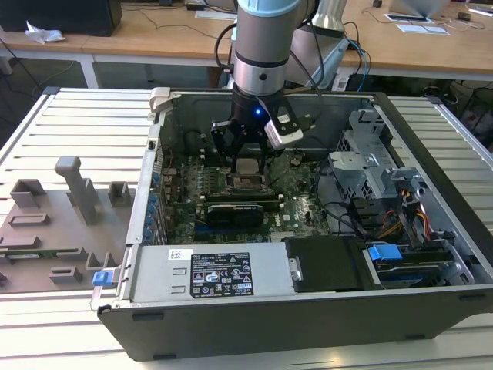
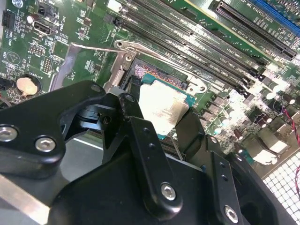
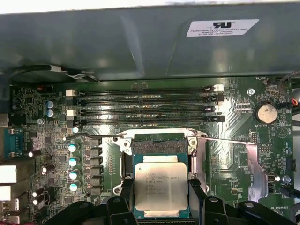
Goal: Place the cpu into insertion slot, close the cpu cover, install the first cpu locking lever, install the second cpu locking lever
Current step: 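Place the cpu into insertion slot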
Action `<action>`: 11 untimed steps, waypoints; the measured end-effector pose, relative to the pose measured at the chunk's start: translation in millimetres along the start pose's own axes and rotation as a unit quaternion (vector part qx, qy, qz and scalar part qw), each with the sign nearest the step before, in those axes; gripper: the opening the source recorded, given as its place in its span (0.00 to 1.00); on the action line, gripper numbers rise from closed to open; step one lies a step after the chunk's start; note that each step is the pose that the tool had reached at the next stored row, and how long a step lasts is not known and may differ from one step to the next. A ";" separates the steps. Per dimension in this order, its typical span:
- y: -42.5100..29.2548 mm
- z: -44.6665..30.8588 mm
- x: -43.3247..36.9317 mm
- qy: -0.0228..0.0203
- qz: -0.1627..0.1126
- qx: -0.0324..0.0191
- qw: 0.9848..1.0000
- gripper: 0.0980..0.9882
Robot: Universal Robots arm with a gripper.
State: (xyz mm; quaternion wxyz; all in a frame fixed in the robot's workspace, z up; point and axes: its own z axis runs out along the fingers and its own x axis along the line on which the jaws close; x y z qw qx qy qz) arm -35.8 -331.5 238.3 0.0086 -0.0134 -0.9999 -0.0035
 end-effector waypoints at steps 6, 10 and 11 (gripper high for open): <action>0.0 0.4 0.0 0.000 0.020 0.000 1.000 0.50; 0.0 0.8 0.0 0.000 0.072 -0.001 0.997 0.50; 0.0 0.9 0.0 -0.001 0.089 -0.001 0.996 0.50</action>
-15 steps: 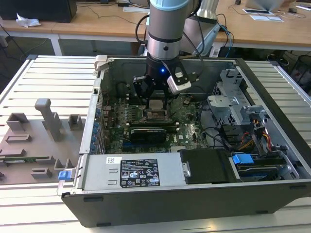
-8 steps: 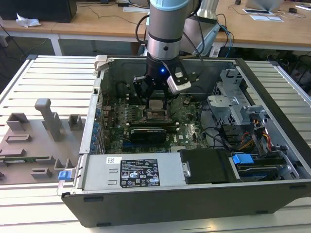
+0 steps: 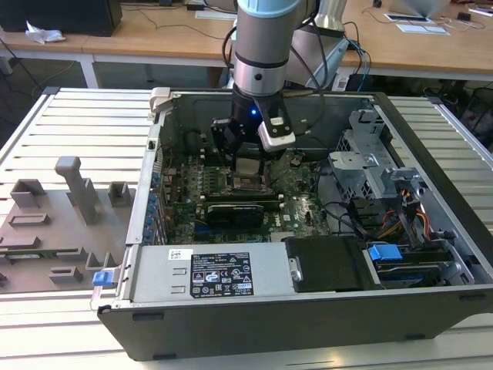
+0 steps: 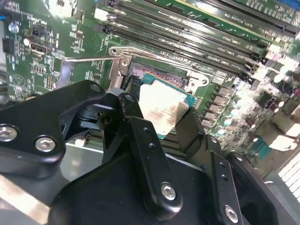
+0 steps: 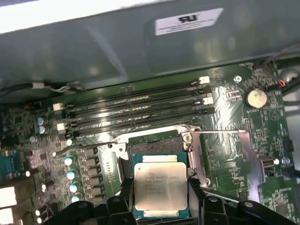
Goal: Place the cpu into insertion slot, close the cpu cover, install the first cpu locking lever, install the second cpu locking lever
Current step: 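Place the cpu into insertion slot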
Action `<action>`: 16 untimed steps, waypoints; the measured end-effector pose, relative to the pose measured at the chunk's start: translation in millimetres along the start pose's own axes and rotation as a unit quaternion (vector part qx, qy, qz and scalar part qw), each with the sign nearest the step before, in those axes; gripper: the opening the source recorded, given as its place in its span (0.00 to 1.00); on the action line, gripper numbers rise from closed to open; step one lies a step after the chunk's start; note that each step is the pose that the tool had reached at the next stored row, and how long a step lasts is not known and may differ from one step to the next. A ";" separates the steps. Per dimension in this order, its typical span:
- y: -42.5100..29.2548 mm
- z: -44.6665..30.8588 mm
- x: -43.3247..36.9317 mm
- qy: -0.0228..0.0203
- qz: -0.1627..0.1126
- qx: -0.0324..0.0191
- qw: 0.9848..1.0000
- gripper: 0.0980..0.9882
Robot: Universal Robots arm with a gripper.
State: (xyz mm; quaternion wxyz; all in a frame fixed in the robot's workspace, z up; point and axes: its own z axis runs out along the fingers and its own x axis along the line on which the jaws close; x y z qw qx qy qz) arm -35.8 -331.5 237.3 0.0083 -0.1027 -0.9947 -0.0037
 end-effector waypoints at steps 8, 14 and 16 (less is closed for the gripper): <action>0.0 0.8 0.0 -0.001 0.080 -0.001 0.997 0.50; 0.0 1.4 0.0 -0.001 0.136 -0.001 0.991 0.50; 0.0 1.6 0.0 -0.001 0.160 -0.001 0.987 0.50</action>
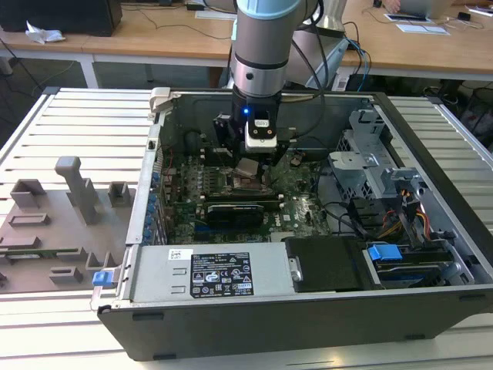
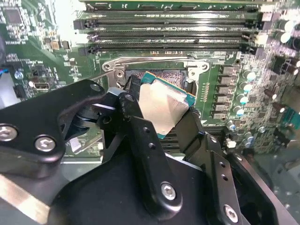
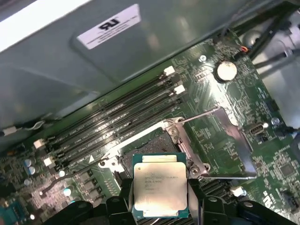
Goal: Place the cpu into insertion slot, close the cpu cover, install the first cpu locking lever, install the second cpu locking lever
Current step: 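Place the cpu into insertion slot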
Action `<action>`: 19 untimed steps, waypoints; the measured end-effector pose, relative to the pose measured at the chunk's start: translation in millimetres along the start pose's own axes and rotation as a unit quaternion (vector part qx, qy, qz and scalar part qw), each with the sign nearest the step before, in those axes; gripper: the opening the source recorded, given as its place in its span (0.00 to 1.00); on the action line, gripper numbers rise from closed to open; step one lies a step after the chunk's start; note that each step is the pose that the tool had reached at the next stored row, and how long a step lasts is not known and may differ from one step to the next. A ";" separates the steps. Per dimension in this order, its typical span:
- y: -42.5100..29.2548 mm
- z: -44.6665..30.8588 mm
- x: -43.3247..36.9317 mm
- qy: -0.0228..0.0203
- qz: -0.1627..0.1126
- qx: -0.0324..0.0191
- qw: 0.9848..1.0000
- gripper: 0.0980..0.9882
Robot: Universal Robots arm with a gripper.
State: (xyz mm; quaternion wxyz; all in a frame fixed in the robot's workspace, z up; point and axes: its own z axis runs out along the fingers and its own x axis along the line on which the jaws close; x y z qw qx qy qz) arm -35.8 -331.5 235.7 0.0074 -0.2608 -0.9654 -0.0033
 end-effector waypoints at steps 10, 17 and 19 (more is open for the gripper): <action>0.0 0.7 0.0 -0.001 0.083 0.000 0.997 0.50; 0.0 0.9 0.0 -0.002 0.129 0.000 0.992 0.50; 0.0 0.9 0.0 -0.002 0.142 0.000 0.990 0.50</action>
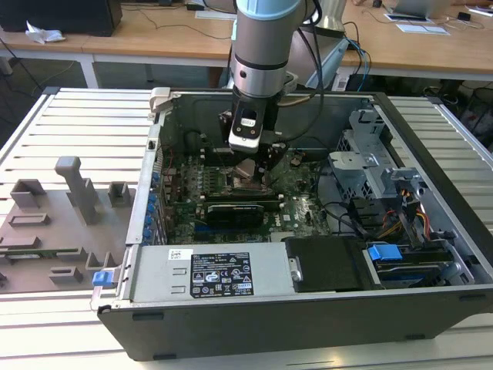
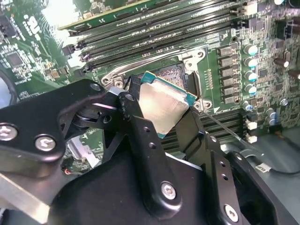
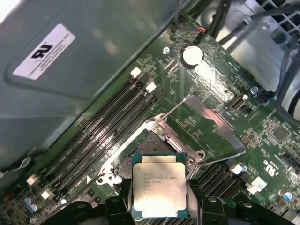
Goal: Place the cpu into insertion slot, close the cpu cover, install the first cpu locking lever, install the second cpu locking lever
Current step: 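Place the cpu into insertion slot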
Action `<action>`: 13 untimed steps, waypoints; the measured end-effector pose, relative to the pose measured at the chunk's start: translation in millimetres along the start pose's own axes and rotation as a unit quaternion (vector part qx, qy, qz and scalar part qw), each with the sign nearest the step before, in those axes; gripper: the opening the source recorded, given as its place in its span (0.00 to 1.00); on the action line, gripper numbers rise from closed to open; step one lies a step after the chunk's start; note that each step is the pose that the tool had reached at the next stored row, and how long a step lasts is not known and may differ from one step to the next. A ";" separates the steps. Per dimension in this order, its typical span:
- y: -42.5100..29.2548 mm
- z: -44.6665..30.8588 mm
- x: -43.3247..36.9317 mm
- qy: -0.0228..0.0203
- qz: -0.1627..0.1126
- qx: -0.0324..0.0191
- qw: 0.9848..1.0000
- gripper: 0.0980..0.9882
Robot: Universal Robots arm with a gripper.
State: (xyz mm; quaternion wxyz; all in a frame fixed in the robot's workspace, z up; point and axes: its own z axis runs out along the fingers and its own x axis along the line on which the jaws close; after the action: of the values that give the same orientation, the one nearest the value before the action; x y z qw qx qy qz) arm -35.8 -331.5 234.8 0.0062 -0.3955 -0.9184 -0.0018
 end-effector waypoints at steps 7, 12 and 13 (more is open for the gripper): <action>0.0 0.2 0.0 -0.001 0.046 0.000 0.999 0.50; 0.0 0.3 0.0 -0.002 0.070 0.001 0.998 0.50; 0.0 0.4 0.0 -0.002 0.074 0.001 0.997 0.50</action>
State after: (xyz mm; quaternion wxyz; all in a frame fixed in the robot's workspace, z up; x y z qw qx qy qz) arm -35.8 -331.5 234.4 0.0048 -0.4623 -0.8867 0.0006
